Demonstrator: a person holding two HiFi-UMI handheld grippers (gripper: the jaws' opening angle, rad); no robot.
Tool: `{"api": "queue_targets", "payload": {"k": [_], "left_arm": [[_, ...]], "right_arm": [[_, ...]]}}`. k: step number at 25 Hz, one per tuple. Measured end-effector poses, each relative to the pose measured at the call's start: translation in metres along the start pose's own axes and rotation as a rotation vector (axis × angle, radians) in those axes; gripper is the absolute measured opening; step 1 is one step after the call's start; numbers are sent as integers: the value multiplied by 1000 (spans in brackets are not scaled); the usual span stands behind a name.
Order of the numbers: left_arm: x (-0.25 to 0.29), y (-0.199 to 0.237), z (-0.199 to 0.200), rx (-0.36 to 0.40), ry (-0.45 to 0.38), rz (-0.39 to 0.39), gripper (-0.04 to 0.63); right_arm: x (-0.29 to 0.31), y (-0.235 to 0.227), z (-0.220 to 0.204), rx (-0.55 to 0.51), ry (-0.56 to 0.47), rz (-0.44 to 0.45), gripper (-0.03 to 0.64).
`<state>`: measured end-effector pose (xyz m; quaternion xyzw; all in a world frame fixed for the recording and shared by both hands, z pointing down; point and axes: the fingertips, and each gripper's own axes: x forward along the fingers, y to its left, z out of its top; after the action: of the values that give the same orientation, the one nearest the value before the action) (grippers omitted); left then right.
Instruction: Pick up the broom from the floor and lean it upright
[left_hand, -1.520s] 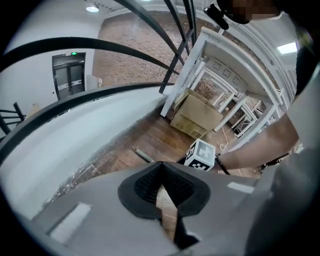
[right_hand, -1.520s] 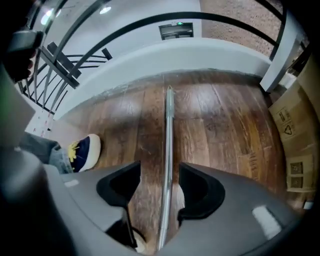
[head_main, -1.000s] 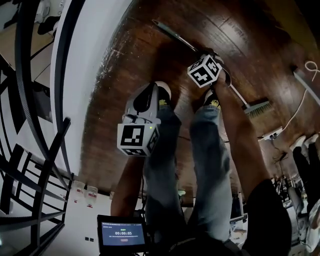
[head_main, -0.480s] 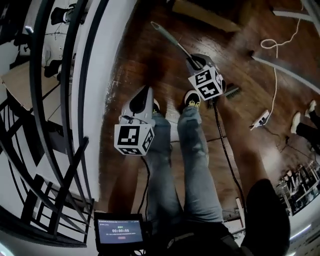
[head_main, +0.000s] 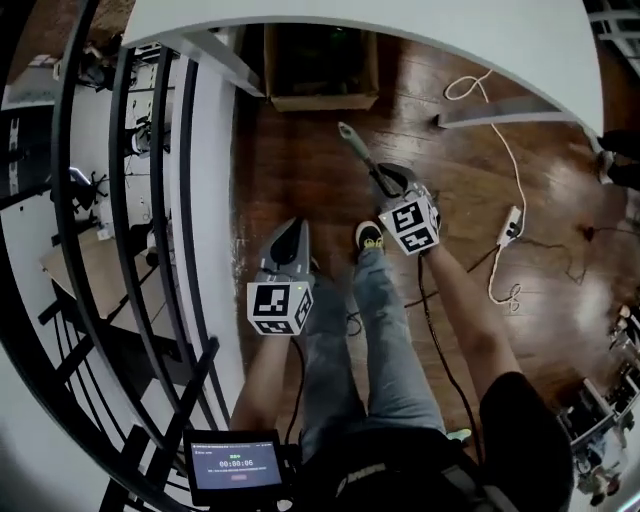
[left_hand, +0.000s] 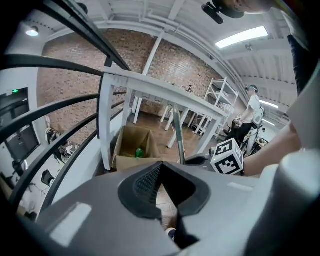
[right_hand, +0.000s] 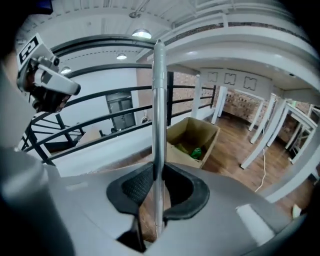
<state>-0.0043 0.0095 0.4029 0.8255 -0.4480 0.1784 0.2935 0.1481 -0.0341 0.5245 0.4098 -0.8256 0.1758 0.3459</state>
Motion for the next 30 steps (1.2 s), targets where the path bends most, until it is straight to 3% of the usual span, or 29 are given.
{"api": "queue_targets", "payload": {"k": [6, 17, 23, 30], "left_arm": [[32, -30, 33, 77, 13, -60, 12], [68, -73, 72, 159, -31, -95, 12], [90, -73, 59, 168, -5, -103, 12], [86, -62, 50, 164, 15, -86, 12]], "right_arm": [[-37, -59, 14, 143, -112, -133, 75], [-55, -115, 37, 340, -234, -253, 77], [-29, -148, 42, 383, -244, -289, 77], [-18, -151, 49, 342, -238, -298, 78]]}}
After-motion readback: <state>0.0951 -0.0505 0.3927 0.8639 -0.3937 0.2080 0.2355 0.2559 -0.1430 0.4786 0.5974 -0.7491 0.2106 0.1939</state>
